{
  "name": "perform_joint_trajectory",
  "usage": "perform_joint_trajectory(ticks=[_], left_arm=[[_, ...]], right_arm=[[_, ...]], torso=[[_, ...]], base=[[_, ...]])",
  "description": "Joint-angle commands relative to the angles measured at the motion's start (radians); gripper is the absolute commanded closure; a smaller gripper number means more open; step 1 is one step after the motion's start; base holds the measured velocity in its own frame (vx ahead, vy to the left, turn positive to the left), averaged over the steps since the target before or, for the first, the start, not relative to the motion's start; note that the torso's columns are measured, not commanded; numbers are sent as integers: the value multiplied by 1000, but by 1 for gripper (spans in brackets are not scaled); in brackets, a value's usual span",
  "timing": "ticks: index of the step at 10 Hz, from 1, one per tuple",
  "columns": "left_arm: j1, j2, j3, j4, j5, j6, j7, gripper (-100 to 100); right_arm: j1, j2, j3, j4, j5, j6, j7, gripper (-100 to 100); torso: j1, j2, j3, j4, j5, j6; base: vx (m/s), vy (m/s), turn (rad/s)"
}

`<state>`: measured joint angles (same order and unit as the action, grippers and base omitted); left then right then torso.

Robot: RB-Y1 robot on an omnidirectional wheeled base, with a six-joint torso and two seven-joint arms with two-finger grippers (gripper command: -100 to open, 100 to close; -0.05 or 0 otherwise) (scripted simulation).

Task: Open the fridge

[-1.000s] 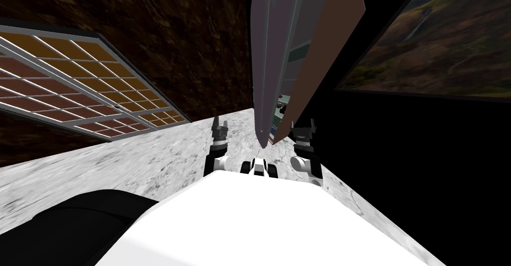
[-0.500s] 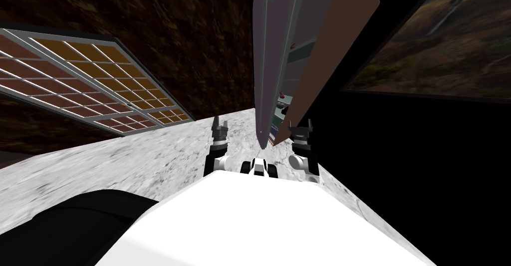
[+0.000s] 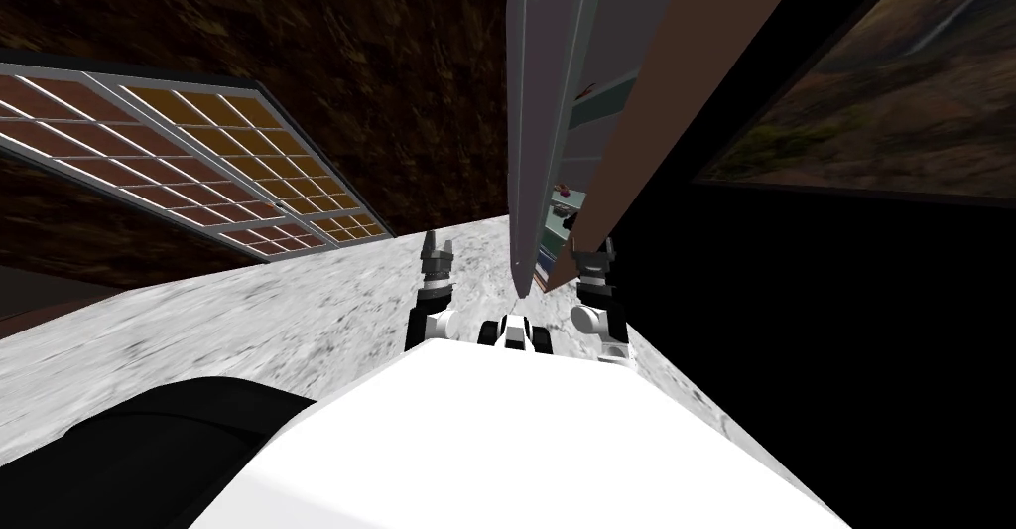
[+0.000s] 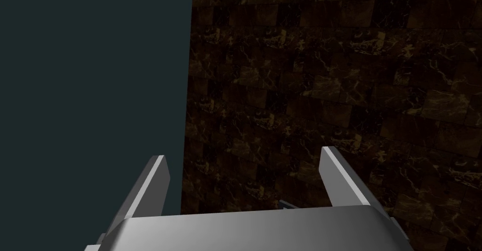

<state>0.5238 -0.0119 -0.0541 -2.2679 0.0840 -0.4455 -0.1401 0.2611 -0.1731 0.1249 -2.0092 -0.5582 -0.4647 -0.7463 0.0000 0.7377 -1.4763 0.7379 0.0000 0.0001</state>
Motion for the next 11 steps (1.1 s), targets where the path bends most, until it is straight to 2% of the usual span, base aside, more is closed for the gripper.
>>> perform_joint_trajectory(ticks=[1, 2, 5, 7, 8, 11], left_arm=[[0, 0, 0, 0, 0, 0, 0, 0], [0, 0, 0, 0, 0, 0, 0, 0], [0, 0, 0, 0, 0, 0, 0, 0], [0, 0, 0, 0, 0, 0, 0, 0], [0, 0, 0, 0, 0, 0, 0, 0], [0, 0, 0, 0, 0, 0, 0, 0]], right_arm=[[-21, -3, 16, 20, -41, 0, -78, -100], [-21, -3, 16, 20, -41, 0, -87, -100], [-59, -10, 44, 64, -111, -2, -181, -100], [-59, -10, 44, 64, -111, -2, -220, -100], [-78, -14, 59, 88, -147, -3, -259, -100], [-98, -18, 73, 113, -181, -4, -344, -100]], torso=[[-1, 0, 0, 0, 0, 0], [-1, 0, 0, 0, 0, 0], [0, 0, 0, 0, 0, 0], [-1, 1, 0, 0, 0, 0], [1, 1, 1, 0, 0, 0], [-1, 0, 0, 0, 0, 0]], base=[[25, -61, 84], [15, -30, -8], [28, -51, 132], [15, -45, 29], [16, -49, 145], [20, -55, 103]])
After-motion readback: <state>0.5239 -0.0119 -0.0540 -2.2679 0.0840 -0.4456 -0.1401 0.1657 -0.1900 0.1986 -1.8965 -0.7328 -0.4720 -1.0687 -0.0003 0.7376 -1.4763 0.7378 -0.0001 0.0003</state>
